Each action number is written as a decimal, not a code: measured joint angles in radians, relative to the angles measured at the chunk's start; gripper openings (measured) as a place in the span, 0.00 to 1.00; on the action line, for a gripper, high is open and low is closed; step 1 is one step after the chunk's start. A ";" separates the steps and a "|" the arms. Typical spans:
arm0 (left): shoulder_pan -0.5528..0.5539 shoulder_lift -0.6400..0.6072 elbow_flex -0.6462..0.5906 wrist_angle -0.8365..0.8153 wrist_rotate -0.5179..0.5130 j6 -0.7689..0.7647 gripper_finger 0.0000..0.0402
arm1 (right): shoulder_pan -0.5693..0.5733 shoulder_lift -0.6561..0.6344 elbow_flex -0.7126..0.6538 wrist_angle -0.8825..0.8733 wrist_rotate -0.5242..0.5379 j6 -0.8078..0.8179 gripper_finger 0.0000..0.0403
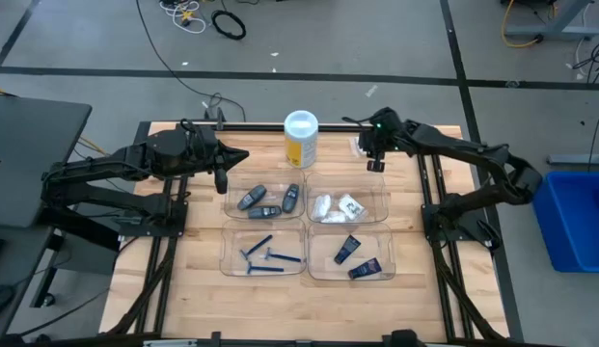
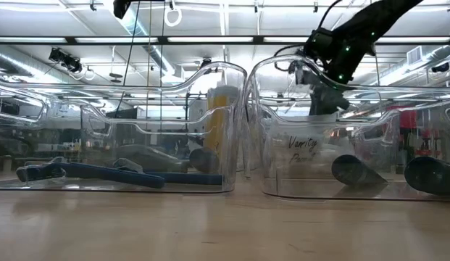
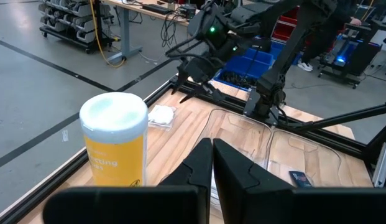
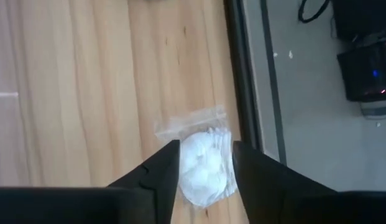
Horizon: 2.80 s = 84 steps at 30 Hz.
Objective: Pick & Place Travel size toiletries
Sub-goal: Put the transparent vanity pack into the top right transparent bin
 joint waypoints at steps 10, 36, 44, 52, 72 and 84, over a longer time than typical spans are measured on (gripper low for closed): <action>0.000 0.000 0.000 -0.001 -0.017 0.000 0.06 | -0.023 0.109 0.000 0.028 0.000 -0.058 0.47; 0.000 0.000 0.000 -0.009 -0.030 -0.036 0.06 | -0.151 0.193 0.024 0.108 -0.101 -0.383 0.44; 0.000 0.000 0.000 -0.011 -0.030 -0.053 0.06 | -0.152 0.240 0.024 0.097 -0.111 -0.440 0.42; 0.000 0.000 0.000 -0.014 -0.045 -0.053 0.06 | -0.151 0.243 -0.028 0.100 -0.169 -0.627 0.43; 0.000 0.000 0.000 -0.015 -0.052 -0.058 0.06 | -0.151 0.262 -0.139 0.280 -0.219 -0.666 0.40; 0.000 0.000 0.000 -0.015 -0.052 -0.086 0.06 | -0.151 0.315 -0.139 0.342 -0.206 -0.640 0.41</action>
